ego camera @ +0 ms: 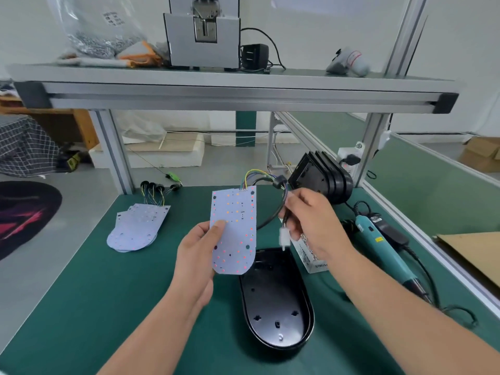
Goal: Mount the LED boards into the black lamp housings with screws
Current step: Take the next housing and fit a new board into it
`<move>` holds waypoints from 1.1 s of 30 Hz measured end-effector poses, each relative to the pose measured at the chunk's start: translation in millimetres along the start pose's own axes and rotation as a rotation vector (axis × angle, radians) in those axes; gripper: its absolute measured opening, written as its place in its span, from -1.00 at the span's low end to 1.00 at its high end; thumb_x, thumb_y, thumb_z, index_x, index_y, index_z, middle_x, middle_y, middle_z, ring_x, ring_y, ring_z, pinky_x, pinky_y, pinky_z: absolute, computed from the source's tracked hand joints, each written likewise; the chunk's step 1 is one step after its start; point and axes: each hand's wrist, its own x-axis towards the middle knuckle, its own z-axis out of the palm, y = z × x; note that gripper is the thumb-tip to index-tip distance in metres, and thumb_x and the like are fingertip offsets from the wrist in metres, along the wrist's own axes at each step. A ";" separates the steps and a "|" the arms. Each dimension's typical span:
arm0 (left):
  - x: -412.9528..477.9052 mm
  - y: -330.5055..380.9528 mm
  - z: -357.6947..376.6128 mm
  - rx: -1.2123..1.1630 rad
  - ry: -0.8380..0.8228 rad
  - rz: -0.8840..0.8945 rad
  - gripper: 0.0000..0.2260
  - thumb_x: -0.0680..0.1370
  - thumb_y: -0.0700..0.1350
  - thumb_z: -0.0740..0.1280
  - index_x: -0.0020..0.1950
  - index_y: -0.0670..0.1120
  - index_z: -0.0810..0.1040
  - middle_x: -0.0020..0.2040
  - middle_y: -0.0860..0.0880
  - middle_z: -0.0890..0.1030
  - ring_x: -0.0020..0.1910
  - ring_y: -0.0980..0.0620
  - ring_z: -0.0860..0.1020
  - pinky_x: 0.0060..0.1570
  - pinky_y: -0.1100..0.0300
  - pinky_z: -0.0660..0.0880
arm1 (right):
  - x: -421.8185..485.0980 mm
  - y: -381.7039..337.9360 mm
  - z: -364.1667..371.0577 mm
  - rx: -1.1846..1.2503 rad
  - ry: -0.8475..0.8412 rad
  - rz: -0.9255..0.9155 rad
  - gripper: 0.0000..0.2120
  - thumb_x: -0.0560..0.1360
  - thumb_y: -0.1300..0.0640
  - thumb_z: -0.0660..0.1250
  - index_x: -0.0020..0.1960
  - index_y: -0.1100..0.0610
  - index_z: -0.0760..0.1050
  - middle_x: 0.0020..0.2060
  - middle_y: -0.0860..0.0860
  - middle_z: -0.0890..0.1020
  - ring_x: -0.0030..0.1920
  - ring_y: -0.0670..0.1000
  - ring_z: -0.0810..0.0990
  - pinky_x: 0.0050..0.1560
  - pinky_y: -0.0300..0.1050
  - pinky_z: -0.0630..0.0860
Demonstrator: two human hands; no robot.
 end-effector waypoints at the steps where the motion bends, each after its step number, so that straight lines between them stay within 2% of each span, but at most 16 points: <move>1: -1.1 -2.2 1.3 -0.001 0.003 -0.012 -0.86 0.66 -0.03 0.41 0.08 -0.10 0.64 0.05 -0.10 0.76 -0.10 -0.07 0.68 0.00 -0.06 0.56 | -7.2 4.9 1.1 0.076 0.004 0.050 -0.74 0.72 0.14 0.28 -0.09 0.25 0.52 -0.34 0.09 0.63 -0.52 0.03 0.44 -0.56 -0.14 0.39; 4: -2.8 -7.5 4.0 -0.032 0.005 -0.046 -0.88 0.67 -0.03 0.39 0.01 -0.07 0.59 0.00 -0.07 0.74 -0.14 -0.04 0.67 -0.06 0.01 0.53 | -25.2 20.1 6.6 0.192 0.022 0.152 -0.76 0.73 0.16 0.28 -0.06 0.27 0.52 -0.32 0.14 0.63 -0.50 0.04 0.49 -0.53 -0.12 0.47; 7: -3.4 -9.4 5.9 -0.091 -0.009 -0.078 -0.84 0.70 -0.03 0.36 -0.03 -0.06 0.53 -0.12 0.00 0.71 -0.21 0.00 0.64 -0.16 0.09 0.52 | -31.6 29.6 9.8 0.245 -0.007 0.169 -0.82 0.74 0.21 0.24 0.00 0.27 0.49 -0.23 0.10 0.69 -0.39 0.05 0.63 -0.41 -0.12 0.60; 10: -4.7 -11.6 7.9 -0.136 -0.056 -0.120 -0.81 0.72 -0.01 0.31 -0.06 -0.05 0.48 -0.25 0.07 0.64 -0.30 0.05 0.62 -0.28 0.15 0.54 | -33.9 33.5 15.0 0.132 -0.077 0.165 -0.89 0.73 0.26 0.22 0.02 0.24 0.44 -0.18 0.09 0.74 -0.28 0.14 0.74 -0.29 -0.09 0.67; 12: -6.4 -11.5 8.0 -0.142 -0.076 -0.131 -0.81 0.72 0.00 0.30 -0.05 -0.05 0.47 -0.25 0.07 0.63 -0.30 0.05 0.62 -0.28 0.14 0.54 | -36.6 36.0 17.9 0.027 -0.102 0.146 -0.92 0.70 0.29 0.22 0.03 0.21 0.43 -0.17 0.13 0.74 -0.24 0.17 0.76 -0.25 -0.07 0.68; 14: -8.7 -10.5 9.8 -0.120 -0.080 -0.121 -0.81 0.72 0.00 0.30 -0.02 -0.07 0.48 -0.20 0.04 0.66 -0.24 0.02 0.64 -0.24 0.11 0.55 | -40.2 36.9 18.2 -0.042 -0.104 0.115 -0.91 0.69 0.32 0.23 0.02 0.19 0.43 -0.18 0.13 0.73 -0.23 0.16 0.76 -0.23 -0.07 0.68; 18: -14.9 -11.9 20.7 -0.040 -0.054 -0.040 -0.82 0.72 -0.03 0.32 0.16 -0.15 0.55 0.10 -0.15 0.74 -0.05 -0.09 0.66 -0.02 -0.06 0.58 | -48.7 30.1 16.3 -0.159 -0.123 0.000 -0.80 0.64 0.34 0.26 -0.03 0.05 0.48 -0.24 0.01 0.73 -0.28 0.00 0.74 -0.25 -0.20 0.64; 21: -17.6 -11.3 24.6 -0.038 -0.008 0.007 -0.81 0.72 -0.06 0.34 0.20 -0.18 0.56 0.14 -0.18 0.73 -0.02 -0.14 0.67 0.05 -0.18 0.61 | -49.4 25.0 8.8 -0.311 -0.125 -0.054 -0.88 0.60 0.19 0.43 -0.06 0.01 0.56 -0.24 -0.05 0.70 -0.26 -0.09 0.65 -0.20 -0.13 0.59; 22: -18.1 -9.7 24.5 -0.050 -0.005 0.018 -0.81 0.71 -0.06 0.34 0.20 -0.18 0.55 0.13 -0.16 0.74 -0.02 -0.13 0.68 0.03 -0.17 0.63 | -50.1 23.1 6.2 -0.360 -0.123 -0.060 -0.92 0.57 0.13 0.48 -0.05 0.05 0.59 -0.20 -0.06 0.69 -0.20 -0.07 0.62 -0.11 -0.08 0.58; 24: -18.7 -7.1 23.9 -0.066 -0.015 0.043 -0.80 0.71 -0.05 0.35 0.21 -0.18 0.55 0.10 -0.11 0.75 -0.04 -0.08 0.69 -0.10 -0.07 0.66 | -52.3 19.3 4.1 -0.371 -0.127 -0.073 -0.86 0.54 0.11 0.54 0.00 0.13 0.62 -0.08 -0.05 0.68 -0.02 0.01 0.63 0.11 0.07 0.56; 26: -18.6 -6.1 22.8 -0.084 -0.025 0.062 -0.77 0.69 -0.03 0.35 0.21 -0.18 0.54 0.12 -0.12 0.74 -0.03 -0.06 0.69 -0.12 -0.03 0.66 | -55.9 15.2 6.7 -0.374 -0.149 -0.157 -0.88 0.53 0.13 0.55 -0.05 0.09 0.62 -0.01 -0.05 0.66 0.13 0.06 0.59 0.23 0.11 0.50; 28: -18.6 -4.9 21.6 -0.112 -0.043 0.087 -0.71 0.64 0.01 0.38 0.22 -0.18 0.53 0.14 -0.13 0.73 0.00 -0.07 0.69 -0.09 -0.05 0.65 | -57.2 13.1 8.5 -0.457 -0.146 -0.286 -0.84 0.52 0.13 0.55 -0.15 0.02 0.57 -0.01 -0.11 0.65 0.18 0.05 0.53 0.27 0.05 0.44; 29: -18.0 -4.6 20.8 -0.122 -0.056 0.097 -0.66 0.61 0.04 0.40 0.23 -0.18 0.52 0.15 -0.13 0.73 0.00 -0.07 0.70 -0.10 -0.03 0.67 | -56.5 12.9 7.6 -0.477 -0.144 -0.300 -0.85 0.53 0.12 0.53 -0.14 0.01 0.58 -0.02 -0.12 0.65 0.17 0.02 0.54 0.26 0.05 0.44; 31: -16.9 -4.9 19.2 -0.142 -0.085 0.097 -0.59 0.56 0.06 0.42 0.25 -0.20 0.51 0.14 -0.13 0.73 -0.01 -0.07 0.71 -0.13 0.00 0.69 | -56.3 14.6 5.9 -0.478 -0.168 -0.230 -0.92 0.59 0.05 0.46 0.01 0.04 0.62 0.00 -0.11 0.66 0.13 -0.04 0.57 0.23 0.08 0.48; 33: -16.7 -5.9 18.7 -0.164 -0.111 0.081 -0.58 0.55 0.08 0.42 0.25 -0.20 0.52 0.15 -0.13 0.73 -0.01 -0.08 0.71 -0.15 0.01 0.69 | -57.5 17.4 4.7 -0.501 -0.193 -0.197 -0.84 0.63 -0.04 0.40 0.14 0.01 0.60 0.05 -0.12 0.67 0.13 -0.06 0.59 0.22 0.11 0.51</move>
